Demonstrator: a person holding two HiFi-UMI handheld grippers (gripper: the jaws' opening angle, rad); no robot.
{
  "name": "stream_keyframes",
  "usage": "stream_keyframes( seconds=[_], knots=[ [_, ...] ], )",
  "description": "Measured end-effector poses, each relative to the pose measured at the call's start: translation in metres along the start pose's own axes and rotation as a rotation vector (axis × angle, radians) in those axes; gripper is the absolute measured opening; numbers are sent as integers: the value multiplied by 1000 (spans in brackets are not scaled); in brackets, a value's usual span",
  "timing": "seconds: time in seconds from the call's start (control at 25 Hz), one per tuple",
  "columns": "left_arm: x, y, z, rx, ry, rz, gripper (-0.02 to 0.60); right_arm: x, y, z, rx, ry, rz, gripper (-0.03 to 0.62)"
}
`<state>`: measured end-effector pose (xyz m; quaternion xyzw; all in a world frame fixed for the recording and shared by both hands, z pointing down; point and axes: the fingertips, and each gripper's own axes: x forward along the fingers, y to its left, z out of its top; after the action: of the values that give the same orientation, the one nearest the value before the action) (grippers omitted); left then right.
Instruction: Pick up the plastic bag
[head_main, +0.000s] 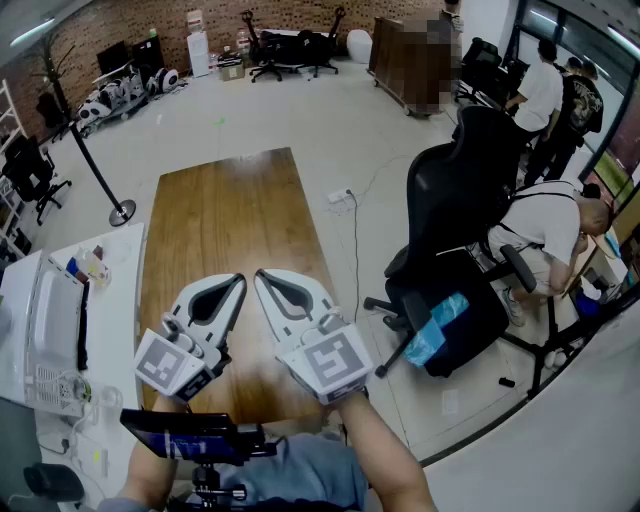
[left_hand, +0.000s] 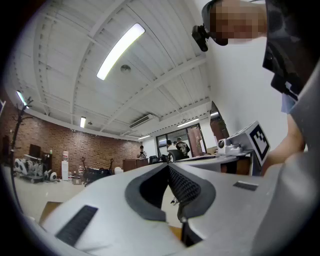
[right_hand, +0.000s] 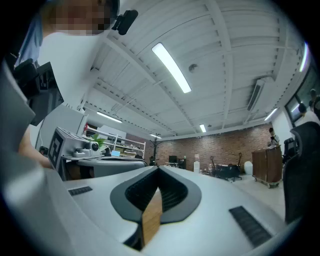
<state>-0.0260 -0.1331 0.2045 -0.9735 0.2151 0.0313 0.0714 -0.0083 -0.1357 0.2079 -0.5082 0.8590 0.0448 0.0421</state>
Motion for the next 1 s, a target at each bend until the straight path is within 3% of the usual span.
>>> stream_keyframes(
  seconds=[0.24,0.64,1.0],
  knots=[
    [47,-36,-3,-31,-26,-57,17,-43,-49,-5,1,-2,-109,5],
    [150,-144,-1,-76,-68,-301,17,-157,-145,-1,-31,-4,-396,11],
    [210,-226,-8,-80,-89,-417,17,-242,-198,-10,-37,5,-526,12]
  ],
)
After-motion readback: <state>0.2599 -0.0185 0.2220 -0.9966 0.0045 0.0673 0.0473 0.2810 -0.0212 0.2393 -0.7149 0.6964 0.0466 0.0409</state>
